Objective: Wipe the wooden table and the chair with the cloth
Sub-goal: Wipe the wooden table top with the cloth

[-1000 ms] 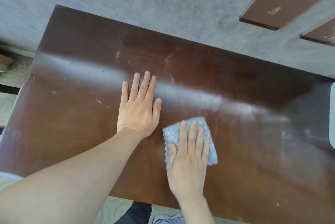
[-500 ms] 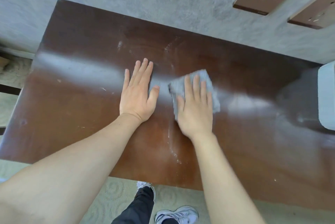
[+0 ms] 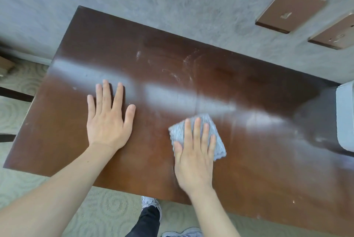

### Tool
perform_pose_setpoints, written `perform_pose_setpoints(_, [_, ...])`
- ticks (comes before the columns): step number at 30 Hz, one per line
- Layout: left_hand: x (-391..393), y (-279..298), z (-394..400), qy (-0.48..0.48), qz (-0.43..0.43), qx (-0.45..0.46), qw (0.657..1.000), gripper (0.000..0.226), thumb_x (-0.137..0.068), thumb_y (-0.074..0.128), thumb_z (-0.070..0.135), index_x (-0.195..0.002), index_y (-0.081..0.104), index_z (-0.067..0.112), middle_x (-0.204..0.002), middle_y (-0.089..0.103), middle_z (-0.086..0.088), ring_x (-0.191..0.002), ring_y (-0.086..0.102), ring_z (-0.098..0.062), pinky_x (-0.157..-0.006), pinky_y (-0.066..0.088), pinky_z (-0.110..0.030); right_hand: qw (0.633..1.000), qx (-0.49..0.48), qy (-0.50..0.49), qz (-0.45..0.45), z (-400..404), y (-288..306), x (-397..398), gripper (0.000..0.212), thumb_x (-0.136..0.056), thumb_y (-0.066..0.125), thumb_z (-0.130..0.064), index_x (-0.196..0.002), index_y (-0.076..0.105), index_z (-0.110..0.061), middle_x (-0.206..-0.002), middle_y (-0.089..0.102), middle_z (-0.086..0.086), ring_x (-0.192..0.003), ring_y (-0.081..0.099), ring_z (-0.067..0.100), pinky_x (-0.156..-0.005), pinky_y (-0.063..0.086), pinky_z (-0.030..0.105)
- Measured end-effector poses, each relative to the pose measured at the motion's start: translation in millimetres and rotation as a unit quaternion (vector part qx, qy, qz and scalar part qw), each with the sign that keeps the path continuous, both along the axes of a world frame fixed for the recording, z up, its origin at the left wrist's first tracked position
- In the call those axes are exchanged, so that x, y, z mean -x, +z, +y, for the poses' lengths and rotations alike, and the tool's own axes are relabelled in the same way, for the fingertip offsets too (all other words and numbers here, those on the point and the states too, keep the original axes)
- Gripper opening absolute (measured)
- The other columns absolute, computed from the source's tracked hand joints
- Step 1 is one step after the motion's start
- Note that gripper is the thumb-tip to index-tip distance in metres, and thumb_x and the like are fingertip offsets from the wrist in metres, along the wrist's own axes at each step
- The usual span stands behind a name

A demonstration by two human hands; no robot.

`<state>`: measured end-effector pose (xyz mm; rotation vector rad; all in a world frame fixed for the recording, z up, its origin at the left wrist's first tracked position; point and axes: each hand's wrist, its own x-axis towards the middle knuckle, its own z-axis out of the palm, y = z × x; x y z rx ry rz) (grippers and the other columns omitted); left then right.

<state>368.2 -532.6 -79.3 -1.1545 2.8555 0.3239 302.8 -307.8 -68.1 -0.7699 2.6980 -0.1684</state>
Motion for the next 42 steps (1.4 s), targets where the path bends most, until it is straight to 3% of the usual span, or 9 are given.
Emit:
perform_pose_setpoints(3, [5.2,-1.8,0.1,0.022,-0.009,-0.001,1.000,0.071,-0.101,0.008,0.059,-0.163,0.009,0.023,-0.170,0.001,-0.011,-0.156,-0.005,-0.026,-0.126,-0.003,-0.046,1.000,0.005,-0.009,0.007,-41.2,-4.8,63.2,0.066,-0.102,0.018,-0.050,-0.158,-0.005,-0.022,-0.166,-0.011,0.005,-0.154,-0.011,0.029,-0.123,-0.008,0.048])
perform_pose_setpoints(12, [5.6,-0.1,-1.8,0.014,-0.023,0.014,1.000,0.073,-0.100,0.018,0.056,-0.161,0.019,0.016,-0.169,0.011,-0.013,-0.156,0.005,-0.031,-0.125,0.007,-0.051,0.999,0.008,-0.051,-0.008,-155.2,-5.7,177.9,0.063,-0.106,0.020,-0.040,-0.158,-0.007,-0.019,-0.167,-0.014,0.010,-0.152,-0.016,0.029,-0.122,-0.011,0.050])
perform_pose_setpoints(19, [4.6,-0.7,-2.4,0.009,-0.022,0.018,1.000,0.072,-0.100,0.020,0.055,-0.161,0.023,0.016,-0.168,0.013,-0.014,-0.156,0.006,-0.031,-0.125,0.007,-0.051,0.993,0.039,0.115,0.010,-115.0,3.0,139.6,0.059,-0.106,0.026,-0.036,-0.159,0.005,-0.023,-0.168,-0.004,0.002,-0.154,-0.008,0.021,-0.125,-0.004,0.043])
perform_pose_setpoints(24, [5.8,-0.5,-2.2,0.011,-0.020,0.020,1.000,0.072,-0.100,0.019,0.054,-0.160,0.025,0.014,-0.168,0.015,-0.015,-0.155,0.009,-0.032,-0.124,0.010,-0.053,0.990,0.034,0.137,-0.014,-38.9,8.1,33.9,0.062,-0.104,0.028,-0.036,-0.160,0.006,-0.023,-0.168,-0.001,0.001,-0.154,-0.008,0.020,-0.123,0.002,0.045])
perform_pose_setpoints(27, [5.4,0.6,-1.0,0.011,-0.023,0.022,0.999,0.073,-0.100,0.020,0.054,-0.160,0.026,0.014,-0.167,0.016,-0.015,-0.155,0.010,-0.033,-0.124,0.011,-0.054,0.989,0.017,0.142,-0.041,-22.0,11.3,14.8,0.060,-0.105,0.019,-0.042,-0.160,0.001,-0.026,-0.168,-0.001,0.000,-0.154,-0.009,0.018,-0.121,-0.001,0.043])
perform_pose_setpoints(32, [6.5,-0.4,-2.1,0.013,-0.028,0.023,0.999,0.073,-0.100,0.018,0.055,-0.160,0.024,0.015,-0.168,0.013,-0.013,-0.156,0.007,-0.031,-0.124,0.009,-0.052,0.997,0.027,0.077,-0.018,-80.2,4.3,83.0,0.067,-0.103,0.019,-0.044,-0.156,-0.013,-0.018,-0.166,-0.013,0.003,-0.152,-0.018,0.020,-0.123,-0.012,0.041])
perform_pose_setpoints(37, [5.2,-2.0,-2.1,0.009,-0.026,0.025,0.999,0.073,-0.100,0.017,0.056,-0.160,0.024,0.015,-0.168,0.013,-0.013,-0.156,0.007,-0.031,-0.124,0.009,-0.052,0.999,0.043,-0.019,-0.025,-181.1,-2.6,169.6,0.068,-0.105,0.023,-0.039,-0.156,-0.010,-0.008,-0.167,-0.011,0.011,-0.153,-0.013,0.024,-0.123,-0.010,0.044])
perform_pose_setpoints(40, [5.4,-2.4,-2.5,0.009,-0.022,0.024,0.999,0.074,-0.100,0.017,0.057,-0.160,0.024,0.015,-0.168,0.014,-0.014,-0.156,0.007,-0.031,-0.124,0.009,-0.052,0.999,0.040,0.000,-0.008,-208.6,-4.9,168.0,0.066,-0.106,0.024,-0.038,-0.158,-0.004,-0.009,-0.167,-0.011,0.012,-0.154,-0.012,0.025,-0.122,-0.009,0.045])
perform_pose_setpoints(42, [5.3,-1.6,-1.6,0.009,-0.019,0.019,1.000,0.073,-0.100,0.017,0.057,-0.160,0.024,0.015,-0.168,0.013,-0.013,-0.156,0.007,-0.030,-0.124,0.008,-0.052,0.996,0.055,0.064,-0.004,-206.2,-5.6,160.8,0.064,-0.106,0.025,-0.038,-0.159,-0.001,-0.013,-0.167,-0.009,0.008,-0.154,-0.010,0.022,-0.122,-0.009,0.043])
